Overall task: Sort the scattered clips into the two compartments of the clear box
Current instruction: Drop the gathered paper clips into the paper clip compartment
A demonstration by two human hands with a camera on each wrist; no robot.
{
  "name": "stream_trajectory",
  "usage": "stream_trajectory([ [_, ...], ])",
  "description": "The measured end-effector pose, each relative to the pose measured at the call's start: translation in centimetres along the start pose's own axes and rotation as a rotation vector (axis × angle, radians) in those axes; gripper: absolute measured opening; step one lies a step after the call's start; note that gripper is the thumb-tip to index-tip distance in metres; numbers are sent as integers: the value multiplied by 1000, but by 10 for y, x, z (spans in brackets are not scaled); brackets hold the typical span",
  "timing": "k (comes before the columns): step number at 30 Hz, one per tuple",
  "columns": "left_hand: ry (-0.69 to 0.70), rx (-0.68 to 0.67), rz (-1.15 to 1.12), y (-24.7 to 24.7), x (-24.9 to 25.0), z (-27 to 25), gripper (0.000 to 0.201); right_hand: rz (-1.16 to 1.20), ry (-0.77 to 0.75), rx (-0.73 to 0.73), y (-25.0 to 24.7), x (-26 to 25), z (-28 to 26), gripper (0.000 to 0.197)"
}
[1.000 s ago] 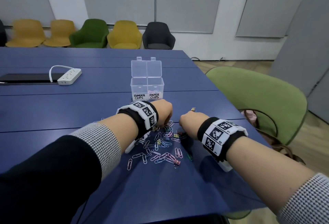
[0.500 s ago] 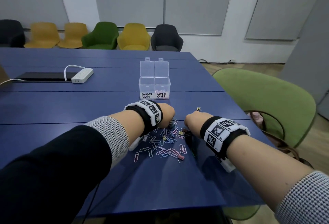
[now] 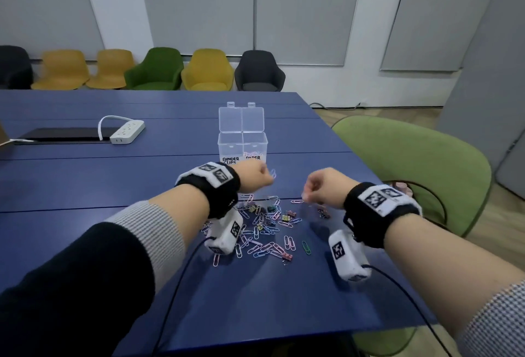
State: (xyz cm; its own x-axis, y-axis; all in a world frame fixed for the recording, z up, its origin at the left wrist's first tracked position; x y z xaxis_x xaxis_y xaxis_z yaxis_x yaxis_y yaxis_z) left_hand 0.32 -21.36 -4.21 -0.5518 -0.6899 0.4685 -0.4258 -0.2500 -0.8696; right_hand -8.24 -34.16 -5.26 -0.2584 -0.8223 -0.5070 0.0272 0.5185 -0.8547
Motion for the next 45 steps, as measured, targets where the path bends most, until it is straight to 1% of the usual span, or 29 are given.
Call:
stream_trajectory([
  [1, -34, 29, -369, -4, -8, -1, 30, 328, 38, 44, -7, 10, -1, 17],
  [2, -63, 43, -733, -6, -15, -1, 25, 668, 83, 59, -9, 20, -1, 18],
  [3, -93, 54, -1041, -7, -21, -4, 22, 942, 133, 69, -8, 28, -2, 17],
  [4, -127, 55, -1263, -7, -28, -5, 21, 1158, 169, 71, -6, 33, -3, 17],
  [5, -150, 51, -1421, -6, -32, -6, 20, 1312, 199, 74, -4, 37, -3, 18],
  [6, -169, 44, -1536, -4, -35, -7, 19, 1410, 228, 81, -1, 39, -2, 20],
  [7, -195, 30, -1625, -2, -36, -8, 17, 1439, 245, 89, 0, 39, -1, 21],
  [8, -225, 19, -1667, 1, -36, -7, 15, 1402, 253, 101, 1, 39, 1, 23],
  [9, -242, -2, -1673, 4, -35, -8, 14, 1300, 247, 114, 2, 38, 6, 24],
  [11, -267, -28, -1594, 10, -32, -8, 15, 918, 197, 115, -1, 29, 13, 24],
  [13, -299, -60, -1471, 14, -28, -7, 16, 289, 114, 70, -3, 12, 15, 16],
  [14, -320, -52, -1386, 14, -27, -5, 16, -25, 51, 20, 0, 3, 17, 18],
  [15, -338, -47, -1283, 14, -27, -2, 17, -274, 0, -39, 7, -4, 17, 27],
  [16, -355, -18, -1145, 14, -31, 4, 19, -429, -35, -101, 15, -9, 16, 33],
  [18, -329, 19, -795, 10, -28, 13, 16, -607, -84, -189, 29, -16, 12, 36],
  [19, -299, 19, -556, 9, -24, 15, 16, -658, -99, -211, 34, -17, 10, 35],
  [20, -263, 12, -305, 8, -19, 17, 21, -684, -110, -218, 36, -18, 9, 34],
  [22, -176, -29, 83, 9, -6, 18, 40, -675, -120, -208, 38, -22, 6, 32],
  [23, -155, -54, 191, 14, -3, 22, 46, -660, -118, -198, 38, -23, 6, 31],
  [27, -142, -138, 451, 37, 3, 38, 44, -642, -127, -153, 37, -33, 5, 19],
  [29, -135, -146, 526, 40, 8, 39, 39, -639, -135, -146, 38, -35, 7, 5],
  [30, -129, -149, 539, 42, 10, 42, 36, -638, -139, -134, 39, -36, 8, 4],
  [31, -107, -149, 554, 44, 12, 45, 34, -643, -141, -121, 39, -36, 9, 10],
  [34, -130, -169, 631, 43, 14, 45, 34, -655, -134, -113, 39, -36, 14, 17],
  [36, -114, -171, 666, 43, 17, 41, 40, -650, -109, -146, 39, -34, 15, 25],
  [39, -119, -229, 638, 48, 7, 46, 35, -641, -52, -196, 39, -30, 16, 37],
  [40, -127, -234, 649, 51, 0, 51, 38, -648, -44, -205, 40, -29, 15, 38],
  [42, -123, -211, 665, 51, -6, 55, 43, -670, -50, -212, 41, -30, 12, 39],
  [45, -83, -146, 575, 40, 3, 39, 36, -673, -71, -201, 41, -28, 8, 38],
])
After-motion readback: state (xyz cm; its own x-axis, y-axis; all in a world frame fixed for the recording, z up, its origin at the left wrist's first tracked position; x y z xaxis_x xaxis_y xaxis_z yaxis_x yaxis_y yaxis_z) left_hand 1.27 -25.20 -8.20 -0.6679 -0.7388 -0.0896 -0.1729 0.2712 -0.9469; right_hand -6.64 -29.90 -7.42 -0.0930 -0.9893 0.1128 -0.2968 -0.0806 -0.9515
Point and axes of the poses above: each hand's wrist, its own z-axis towards the middle knuckle, its own y-axis out of the palm, x = y × z, the point moved 7 cm from there along z, towards the middle knuckle, and after that the axes turned 2 degrees about -y, right-handed, at the moved point
